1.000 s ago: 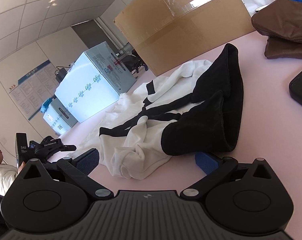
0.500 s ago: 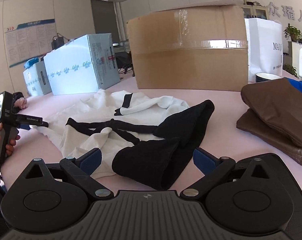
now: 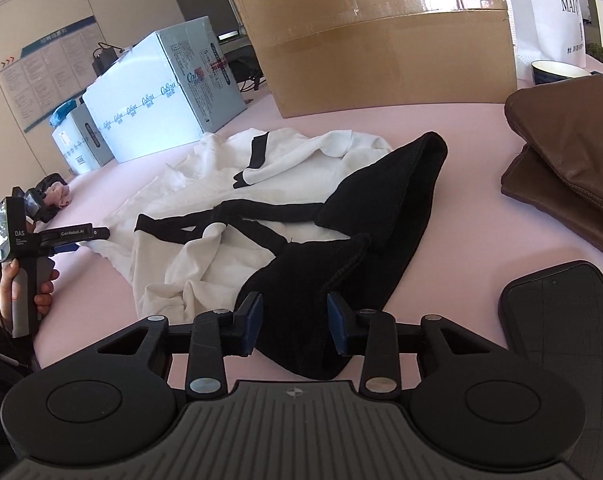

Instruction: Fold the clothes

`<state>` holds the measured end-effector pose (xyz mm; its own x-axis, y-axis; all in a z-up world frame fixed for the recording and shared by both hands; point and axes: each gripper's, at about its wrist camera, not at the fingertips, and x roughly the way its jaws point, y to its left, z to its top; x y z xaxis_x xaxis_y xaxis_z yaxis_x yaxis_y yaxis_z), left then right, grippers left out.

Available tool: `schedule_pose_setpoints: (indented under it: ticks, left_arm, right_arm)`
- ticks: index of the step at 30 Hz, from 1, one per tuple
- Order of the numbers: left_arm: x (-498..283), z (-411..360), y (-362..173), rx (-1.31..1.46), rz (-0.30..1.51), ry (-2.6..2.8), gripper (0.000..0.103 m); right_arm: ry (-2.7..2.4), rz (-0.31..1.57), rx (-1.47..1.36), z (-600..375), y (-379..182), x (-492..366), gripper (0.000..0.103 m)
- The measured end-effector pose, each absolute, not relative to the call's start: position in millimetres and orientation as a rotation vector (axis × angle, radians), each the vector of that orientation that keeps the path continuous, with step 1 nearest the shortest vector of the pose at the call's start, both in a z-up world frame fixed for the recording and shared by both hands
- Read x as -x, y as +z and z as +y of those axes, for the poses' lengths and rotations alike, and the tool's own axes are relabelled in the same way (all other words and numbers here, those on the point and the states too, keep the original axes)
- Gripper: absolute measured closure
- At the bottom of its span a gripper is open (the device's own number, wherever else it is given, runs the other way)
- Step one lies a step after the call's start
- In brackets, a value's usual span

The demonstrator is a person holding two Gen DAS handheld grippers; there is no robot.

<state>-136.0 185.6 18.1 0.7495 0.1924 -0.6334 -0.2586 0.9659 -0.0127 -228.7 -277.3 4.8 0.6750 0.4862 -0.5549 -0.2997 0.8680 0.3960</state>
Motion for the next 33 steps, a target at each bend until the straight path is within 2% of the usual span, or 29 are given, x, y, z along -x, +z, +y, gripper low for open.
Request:
schedule_pose_setpoints:
  ticks: [9, 10, 11, 12, 13, 22, 24, 29, 33]
  left_arm:
    - [136.5, 185.9, 17.9, 0.100, 0.679, 0.252, 0.007]
    - [136.2, 185.6, 17.9, 0.099, 0.679, 0.254, 0.007]
    - [136.1, 185.5, 17.9, 0.098, 0.679, 0.254, 0.007]
    - [136.2, 185.6, 17.8, 0.099, 0.679, 0.254, 0.007]
    - [136.4, 185.8, 17.8, 0.100, 0.678, 0.254, 0.007]
    - [136.9, 186.1, 17.6, 0.100, 0.676, 0.258, 0.006]
    - [137.2, 186.3, 17.6, 0.100, 0.676, 0.259, 0.006]
    - [136.6, 186.4, 17.7, 0.099, 0.676, 0.260, 0.006]
    - [137.0, 187.0, 17.7, 0.099, 0.675, 0.259, 0.006]
  right_arm:
    - [0.504, 0.768, -0.319, -284.9, -2.8, 215.9, 0.060]
    - [0.508, 0.774, -0.343, -287.0, -5.5, 214.3, 0.065]
    - [0.512, 0.780, -0.367, -289.1, -8.2, 212.8, 0.083]
    - [0.513, 0.786, -0.388, -291.2, -10.8, 211.2, 0.093]
    - [0.506, 0.790, -0.399, -293.1, -12.8, 210.0, 0.095]
    - [0.475, 0.637, -0.371, -301.5, 15.5, 225.6, 0.096]
    - [0.449, 0.603, -0.371, -307.8, 21.5, 228.3, 0.099]
    - [0.370, 0.698, -0.363, -310.4, 0.7, 217.3, 0.099]
    - [0.379, 0.592, -0.239, -290.0, 16.3, 231.4, 0.099]
